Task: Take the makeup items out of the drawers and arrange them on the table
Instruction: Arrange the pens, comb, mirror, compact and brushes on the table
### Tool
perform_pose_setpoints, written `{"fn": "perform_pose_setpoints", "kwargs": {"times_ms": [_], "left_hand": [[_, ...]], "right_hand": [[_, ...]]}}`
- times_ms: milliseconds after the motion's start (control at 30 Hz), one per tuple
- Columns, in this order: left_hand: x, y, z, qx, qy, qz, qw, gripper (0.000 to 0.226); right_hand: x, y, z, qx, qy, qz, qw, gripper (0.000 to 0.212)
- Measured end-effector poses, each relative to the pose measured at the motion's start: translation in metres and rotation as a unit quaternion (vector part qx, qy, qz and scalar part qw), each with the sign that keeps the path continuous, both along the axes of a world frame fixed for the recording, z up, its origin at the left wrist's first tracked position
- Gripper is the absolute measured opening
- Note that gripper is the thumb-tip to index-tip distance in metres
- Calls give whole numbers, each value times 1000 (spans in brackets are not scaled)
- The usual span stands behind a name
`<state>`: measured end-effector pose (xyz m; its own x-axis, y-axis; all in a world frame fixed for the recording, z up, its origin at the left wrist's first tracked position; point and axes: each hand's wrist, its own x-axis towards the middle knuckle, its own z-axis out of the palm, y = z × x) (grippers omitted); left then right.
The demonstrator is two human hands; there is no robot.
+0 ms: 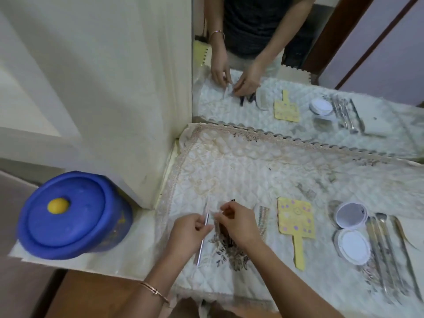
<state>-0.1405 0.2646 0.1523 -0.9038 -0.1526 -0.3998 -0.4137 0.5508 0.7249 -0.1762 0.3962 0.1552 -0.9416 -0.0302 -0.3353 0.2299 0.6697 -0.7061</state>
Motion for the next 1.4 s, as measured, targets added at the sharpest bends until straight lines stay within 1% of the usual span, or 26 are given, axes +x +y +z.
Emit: {"fn": "perform_pose_setpoints", "kwargs": {"times_ms": [133,200,300,433,567,633,733,867,900,967,1033,1100,1167,1233,1300,1367,1400], "left_hand": [[-3,14,-5,-10,-6,1,1000,11],[-4,16,-5,-18,-8,2,1000,17],[-7,20,-7,-30,6,-12,999,25],[-11,30,-8,-31,22,-38,999,27],[-12,42,-10,-27,29,-58,998,22],[-14,48,-10,-24,34,-70,997,21],[-16,57,-10,-11,32,-88,996,18],[-17,62,-11,3,39,-87,995,20],[-16,63,-12,5,41,-86,995,21],[-15,62,-11,10,45,-81,996,21],[-14,61,-10,10,46,-83,995,20],[-12,60,-11,8,50,-94,994,20],[-9,59,-11,11,52,-104,993,20],[-7,58,-13,19,53,-109,992,21],[-6,58,-14,22,53,-110,992,23],[-5,57,-14,17,58,-113,992,25],[-6,57,-13,9,61,-117,991,27]], "right_hand": [[8,13,1,23,59,-13,998,18],[11,20,0,52,61,6,997,15],[20,21,-4,79,45,32,995,19],[29,22,-6,60,29,16,998,19],[34,31,-4,50,18,-3,999,13],[37,35,-4,54,15,-19,998,14],[40,42,-4,57,19,-33,998,17],[40,51,-7,46,40,-48,997,8],[39,52,-7,46,53,-57,996,11],[38,54,-5,44,66,-57,995,25],[35,54,-5,48,62,-32,996,36],[32,53,-6,63,44,2,997,42],[33,52,-6,73,39,19,996,39],[36,52,-7,70,51,19,996,34],[42,54,-8,62,64,17,996,33],[49,57,-10,71,89,-3,993,34],[51,60,-12,93,113,-16,989,34]]}}
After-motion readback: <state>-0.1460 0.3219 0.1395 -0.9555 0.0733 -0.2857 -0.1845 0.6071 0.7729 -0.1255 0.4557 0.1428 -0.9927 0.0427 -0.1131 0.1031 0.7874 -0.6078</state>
